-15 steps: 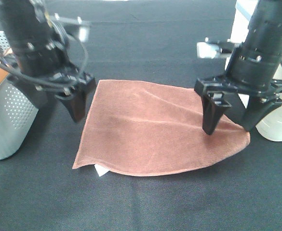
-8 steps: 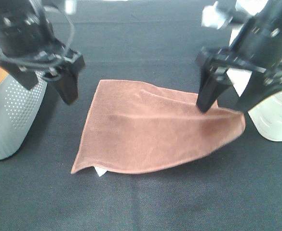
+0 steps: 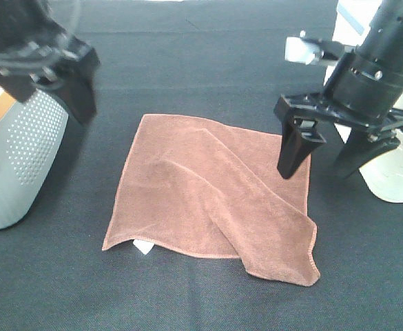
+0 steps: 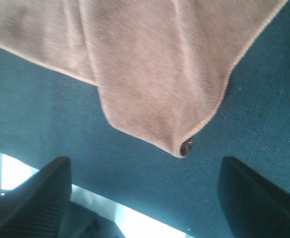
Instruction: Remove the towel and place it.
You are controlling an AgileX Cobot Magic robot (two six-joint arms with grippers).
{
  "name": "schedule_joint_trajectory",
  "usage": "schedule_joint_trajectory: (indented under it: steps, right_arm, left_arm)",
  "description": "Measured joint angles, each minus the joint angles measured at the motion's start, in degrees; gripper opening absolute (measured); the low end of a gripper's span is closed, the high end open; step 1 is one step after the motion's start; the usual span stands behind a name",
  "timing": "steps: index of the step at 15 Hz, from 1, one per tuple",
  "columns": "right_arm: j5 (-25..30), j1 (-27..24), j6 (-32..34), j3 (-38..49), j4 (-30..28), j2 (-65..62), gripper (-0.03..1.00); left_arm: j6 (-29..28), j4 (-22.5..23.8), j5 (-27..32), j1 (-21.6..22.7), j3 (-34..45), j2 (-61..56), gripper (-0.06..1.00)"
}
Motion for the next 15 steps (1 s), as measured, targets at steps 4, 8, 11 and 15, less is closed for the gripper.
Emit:
schedule_joint_trajectory:
  steps: [4, 8, 11, 15]
  right_arm:
    - [4.76, 0.00, 0.00, 0.00, 0.69, -12.03, 0.77]
    - [5.73, 0.00, 0.00, 5.56, -2.69, -30.71, 0.77]
    - [5.96, 0.00, 0.00, 12.32, -4.41, -40.11, 0.77]
    - [6.19, 0.00, -0.11, 30.54, -8.54, -61.25, 0.77]
  left_arm:
    - [-0.63, 0.92, 0.11, 0.00, 0.00, -8.54, 0.77]
    - [-3.90, 3.04, 0.06, 0.00, 8.65, -25.10, 0.77]
    - [-4.76, 3.50, 0.06, 0.00, 18.22, -32.83, 0.77]
    - [-5.10, 3.61, 0.11, 0.00, 41.37, -50.02, 0.77]
